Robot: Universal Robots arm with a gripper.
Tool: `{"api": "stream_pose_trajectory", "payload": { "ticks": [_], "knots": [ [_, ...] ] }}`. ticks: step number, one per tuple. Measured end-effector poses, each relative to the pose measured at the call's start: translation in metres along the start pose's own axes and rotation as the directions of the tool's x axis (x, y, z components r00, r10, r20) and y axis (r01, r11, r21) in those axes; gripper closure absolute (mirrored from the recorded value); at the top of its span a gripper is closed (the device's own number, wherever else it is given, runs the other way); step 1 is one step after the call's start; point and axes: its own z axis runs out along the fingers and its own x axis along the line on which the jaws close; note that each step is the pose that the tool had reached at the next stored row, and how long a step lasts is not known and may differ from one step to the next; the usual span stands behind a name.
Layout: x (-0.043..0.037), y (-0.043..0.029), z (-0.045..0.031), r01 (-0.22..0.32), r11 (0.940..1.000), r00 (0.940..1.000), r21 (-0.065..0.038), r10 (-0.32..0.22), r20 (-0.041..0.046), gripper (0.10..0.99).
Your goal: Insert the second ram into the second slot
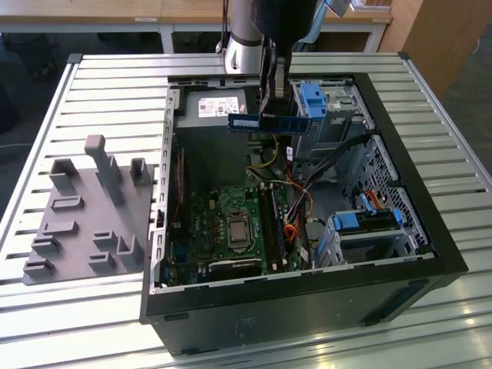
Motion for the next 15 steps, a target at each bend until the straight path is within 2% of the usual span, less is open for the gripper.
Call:
{"api": "stream_pose_trajectory", "payload": {
  "ticks": [15],
  "knots": [
    [0.0,0.0,0.0,-0.019,0.9998,0.9998,0.0,0.019,0.0007,0.949]
  ]
}}
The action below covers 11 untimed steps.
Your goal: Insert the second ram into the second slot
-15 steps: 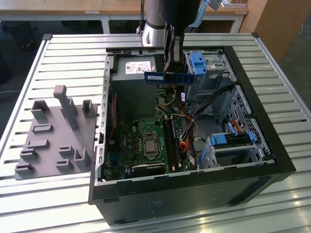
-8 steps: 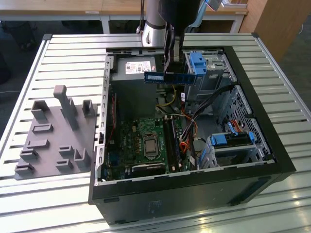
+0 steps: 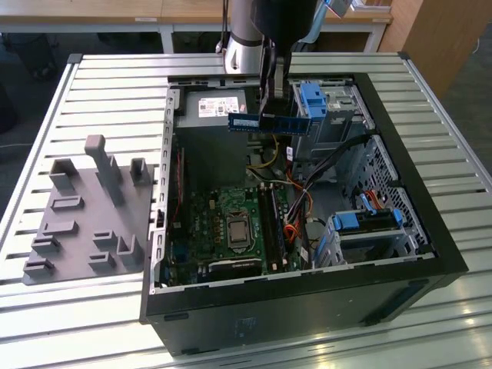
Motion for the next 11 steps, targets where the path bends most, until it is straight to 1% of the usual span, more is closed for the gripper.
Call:
{"api": "stream_pose_trajectory", "payload": {
  "ticks": [11],
  "knots": [
    [0.0,0.0,0.0,-0.013,0.9999,0.9999,0.0,0.013,0.0005,0.949]
  ]
}}
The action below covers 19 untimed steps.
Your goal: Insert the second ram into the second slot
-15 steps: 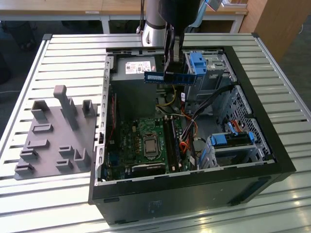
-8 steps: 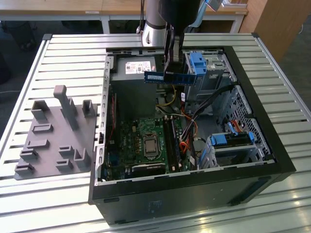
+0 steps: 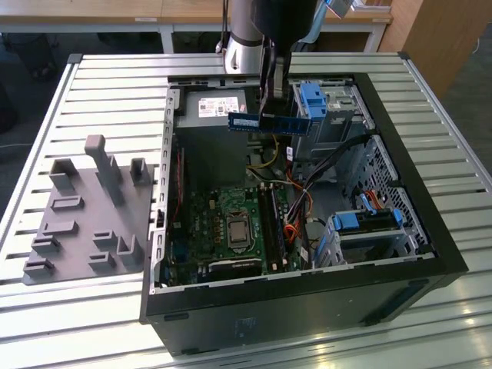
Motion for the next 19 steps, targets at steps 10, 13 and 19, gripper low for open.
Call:
{"api": "stream_pose_trajectory", "payload": {
  "ticks": [10,13,19],
  "knots": [
    [0.0,0.0,0.0,-0.011,0.9999,0.9999,0.0,0.011,0.0005,0.949],
    [0.0,0.0,0.0,-0.015,0.9999,0.9999,0.0,0.015,0.0007,0.949],
    [0.0,0.0,0.0,-0.022,0.9998,0.9998,0.0,0.022,0.0009,0.949]
  ]
}}
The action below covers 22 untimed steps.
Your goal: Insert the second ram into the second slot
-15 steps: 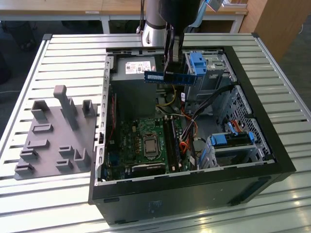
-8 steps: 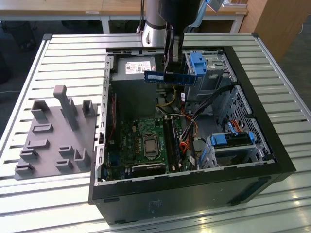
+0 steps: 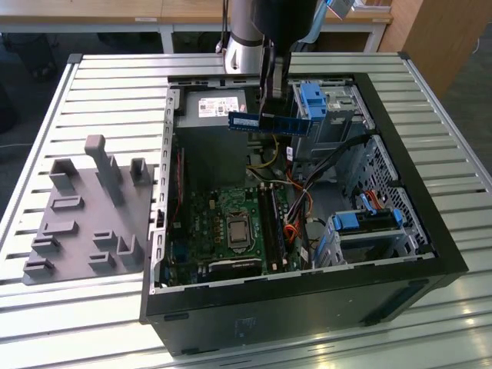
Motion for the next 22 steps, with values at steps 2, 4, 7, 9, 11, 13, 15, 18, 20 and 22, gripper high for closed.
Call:
{"api": "stream_pose_trajectory", "payload": {
  "ticks": [2,4,7,9,11,13,15,18,20,22],
  "knots": [
    [0.0,0.0,0.0,-0.002,1.0,1.0,0.0,0.002,0.0001,0.949],
    [0.0,0.0,0.0,-0.004,1.0,1.0,0.0,0.004,0.0001,0.949],
    [0.0,0.0,0.0,-0.007,1.0,1.0,0.0,0.007,0.0002,0.949],
    [0.0,0.0,0.0,-0.009,1.0,1.0,0.0,0.009,0.0003,0.949],
    [0.0,0.0,0.0,-0.011,0.9999,0.9999,0.0,0.011,0.0004,0.949],
    [0.0,0.0,0.0,-0.013,0.9999,0.9999,0.0,0.013,0.0004,0.949],
    [0.0,0.0,0.0,-0.015,0.9999,0.9999,0.0,0.015,0.0006,0.949],
    [0.0,0.0,0.0,-0.018,0.9998,0.9998,0.0,0.018,0.0007,0.949],
    [0.0,0.0,0.0,-0.02,0.9998,0.9998,0.0,0.02,0.0007,0.949],
    [0.0,0.0,0.0,-0.022,0.9998,0.9998,0.0,0.022,0.0008,0.949]
  ]
}}
